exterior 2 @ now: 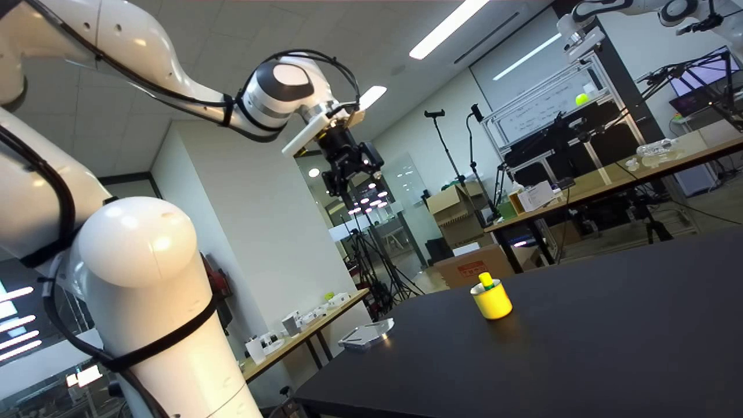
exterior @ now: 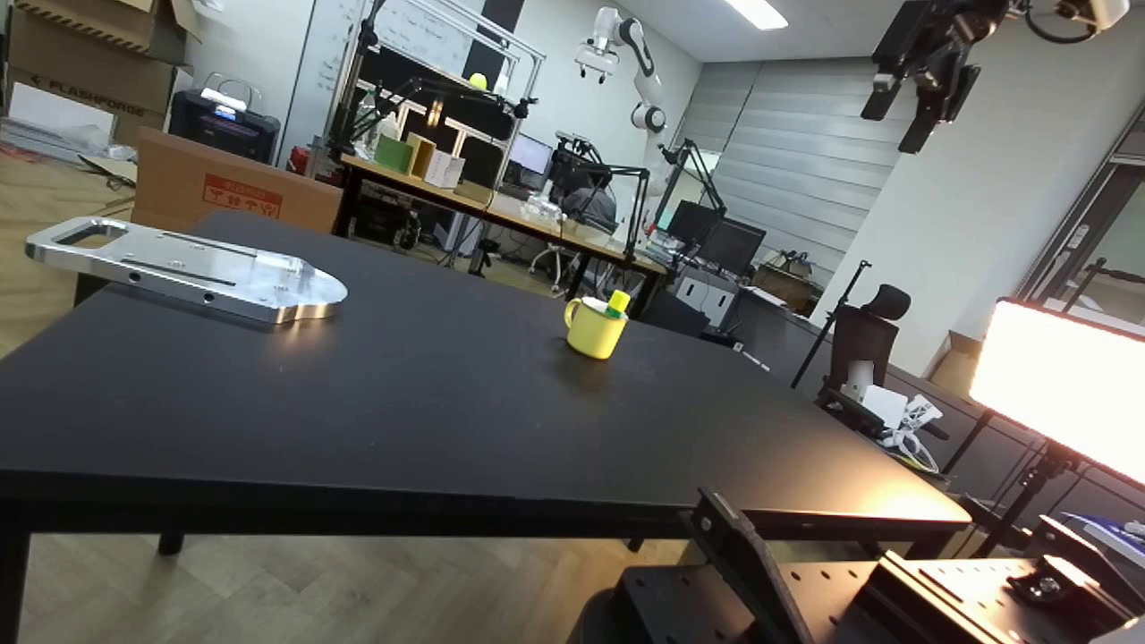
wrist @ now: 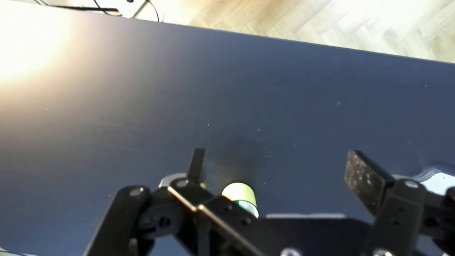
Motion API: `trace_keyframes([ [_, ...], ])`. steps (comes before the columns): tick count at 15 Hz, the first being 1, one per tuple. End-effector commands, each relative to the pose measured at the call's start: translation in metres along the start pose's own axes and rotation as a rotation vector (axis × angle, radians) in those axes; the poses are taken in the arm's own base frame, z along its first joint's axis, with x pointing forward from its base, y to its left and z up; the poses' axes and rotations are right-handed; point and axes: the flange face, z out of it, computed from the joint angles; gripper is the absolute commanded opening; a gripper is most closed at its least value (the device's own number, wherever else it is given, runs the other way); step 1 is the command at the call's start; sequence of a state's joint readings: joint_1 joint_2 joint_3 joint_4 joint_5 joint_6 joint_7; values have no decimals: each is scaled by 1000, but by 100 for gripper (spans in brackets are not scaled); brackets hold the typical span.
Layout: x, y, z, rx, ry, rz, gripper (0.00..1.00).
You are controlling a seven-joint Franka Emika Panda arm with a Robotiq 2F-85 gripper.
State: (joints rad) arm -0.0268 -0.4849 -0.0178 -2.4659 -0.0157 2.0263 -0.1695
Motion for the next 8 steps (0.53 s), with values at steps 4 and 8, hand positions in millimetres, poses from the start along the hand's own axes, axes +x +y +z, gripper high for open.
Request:
trace_keyframes([
  [4, 113, 45, 40, 51, -56, -117, 100],
  [8, 182, 55, 69, 38, -59, -171, 100],
])
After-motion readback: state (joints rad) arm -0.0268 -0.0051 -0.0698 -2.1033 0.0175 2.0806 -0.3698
